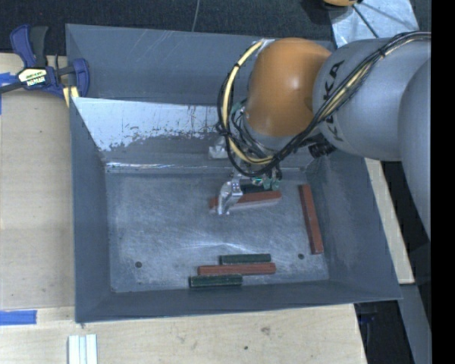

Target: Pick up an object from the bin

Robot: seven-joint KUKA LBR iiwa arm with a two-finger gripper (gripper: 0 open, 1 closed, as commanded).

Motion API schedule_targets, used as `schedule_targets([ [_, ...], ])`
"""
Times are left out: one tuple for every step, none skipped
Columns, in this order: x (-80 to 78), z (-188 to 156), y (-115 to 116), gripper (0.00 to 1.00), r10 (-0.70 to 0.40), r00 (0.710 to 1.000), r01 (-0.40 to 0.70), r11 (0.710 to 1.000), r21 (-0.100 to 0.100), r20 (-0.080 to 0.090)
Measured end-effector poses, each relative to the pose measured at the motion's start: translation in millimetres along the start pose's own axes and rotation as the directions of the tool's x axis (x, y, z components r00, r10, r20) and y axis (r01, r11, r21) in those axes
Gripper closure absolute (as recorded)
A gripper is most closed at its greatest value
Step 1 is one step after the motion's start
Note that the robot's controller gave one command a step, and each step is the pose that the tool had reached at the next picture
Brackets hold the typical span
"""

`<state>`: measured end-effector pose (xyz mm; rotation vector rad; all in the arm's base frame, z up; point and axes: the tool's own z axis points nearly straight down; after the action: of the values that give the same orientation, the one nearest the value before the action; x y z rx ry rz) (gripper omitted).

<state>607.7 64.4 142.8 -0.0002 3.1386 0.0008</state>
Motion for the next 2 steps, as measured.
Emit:
schedule_targets([
  [9.8, 64.1, -25.9, 1.0, 0.038, 0.999, -0.038, 0.999, -0.003, 0.026],
  [9.7, 64.1, -25.9, 1.0, 0.038, 0.999, -0.038, 0.999, -0.003, 0.026],
])
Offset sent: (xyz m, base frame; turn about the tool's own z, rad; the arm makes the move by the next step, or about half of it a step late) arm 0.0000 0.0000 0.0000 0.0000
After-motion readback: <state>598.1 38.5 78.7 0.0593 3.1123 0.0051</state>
